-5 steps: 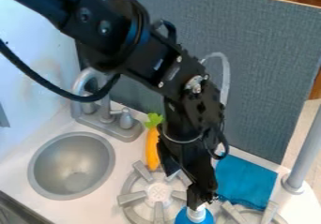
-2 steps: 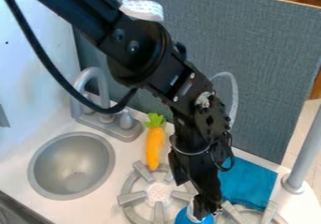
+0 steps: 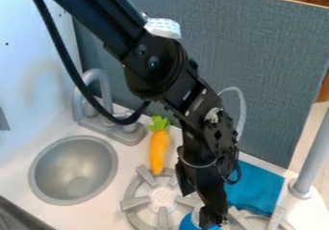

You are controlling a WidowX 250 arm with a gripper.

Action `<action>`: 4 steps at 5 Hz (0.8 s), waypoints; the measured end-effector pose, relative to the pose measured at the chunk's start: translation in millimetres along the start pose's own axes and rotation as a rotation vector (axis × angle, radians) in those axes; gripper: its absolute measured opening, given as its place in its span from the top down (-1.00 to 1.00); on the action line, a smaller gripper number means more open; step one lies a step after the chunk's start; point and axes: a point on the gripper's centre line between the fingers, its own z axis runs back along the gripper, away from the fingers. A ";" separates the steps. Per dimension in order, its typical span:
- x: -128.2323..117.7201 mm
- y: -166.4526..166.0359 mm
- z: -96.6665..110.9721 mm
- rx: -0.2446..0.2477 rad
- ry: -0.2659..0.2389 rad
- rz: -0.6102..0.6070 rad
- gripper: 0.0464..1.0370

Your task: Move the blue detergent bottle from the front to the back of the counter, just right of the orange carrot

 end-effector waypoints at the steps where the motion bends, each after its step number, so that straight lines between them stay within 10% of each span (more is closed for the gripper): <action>1: -0.4 -0.6 -4.9 -0.005 0.002 0.011 -0.93; 2: 0.3 -2.0 -10.4 -0.016 0.007 0.015 -0.82; 4: 5.4 -7.8 -13.4 -0.027 -0.008 0.039 0.14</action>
